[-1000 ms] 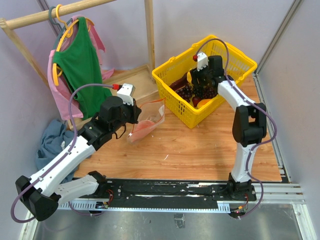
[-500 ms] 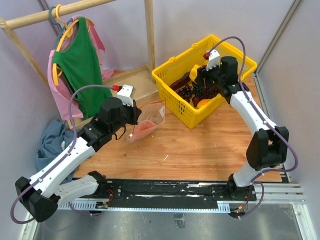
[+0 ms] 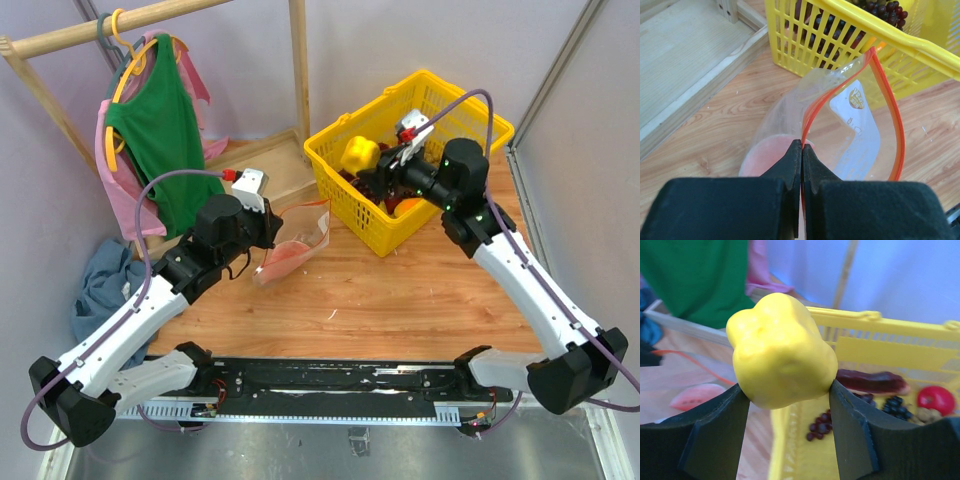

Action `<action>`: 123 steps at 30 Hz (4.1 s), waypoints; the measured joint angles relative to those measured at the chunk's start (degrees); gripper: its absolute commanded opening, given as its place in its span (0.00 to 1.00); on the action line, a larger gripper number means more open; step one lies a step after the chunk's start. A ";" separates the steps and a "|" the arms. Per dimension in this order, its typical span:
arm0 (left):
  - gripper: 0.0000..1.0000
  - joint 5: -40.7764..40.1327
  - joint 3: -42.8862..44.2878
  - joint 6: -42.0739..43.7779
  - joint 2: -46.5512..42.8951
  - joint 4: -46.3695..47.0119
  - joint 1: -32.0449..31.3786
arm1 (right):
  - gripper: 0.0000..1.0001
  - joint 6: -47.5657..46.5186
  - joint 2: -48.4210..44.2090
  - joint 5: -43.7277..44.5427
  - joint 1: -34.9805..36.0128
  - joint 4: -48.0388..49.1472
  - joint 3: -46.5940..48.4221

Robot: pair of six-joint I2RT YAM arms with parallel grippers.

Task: Place the food in the zip-top bag and seal the zipper
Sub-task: Pick up the fake fruit from the bin, then place the fake fruit in the zipper food storage bag, then pick up the fake fruit from the bin.

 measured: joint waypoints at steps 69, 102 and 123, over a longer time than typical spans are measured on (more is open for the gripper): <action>0.00 1.16 -0.87 -0.24 -1.46 0.42 1.36 | 0.88 1.25 32.98 21.53 -6.64 -38.86 31.45; 0.00 2.97 -1.51 -0.20 -1.18 0.46 2.69 | 1.00 -15.54 67.65 19.30 -12.70 -65.05 51.32; 0.00 3.17 -1.51 -0.20 -1.07 0.46 2.99 | 0.62 -13.97 66.14 10.05 -12.68 -57.59 49.72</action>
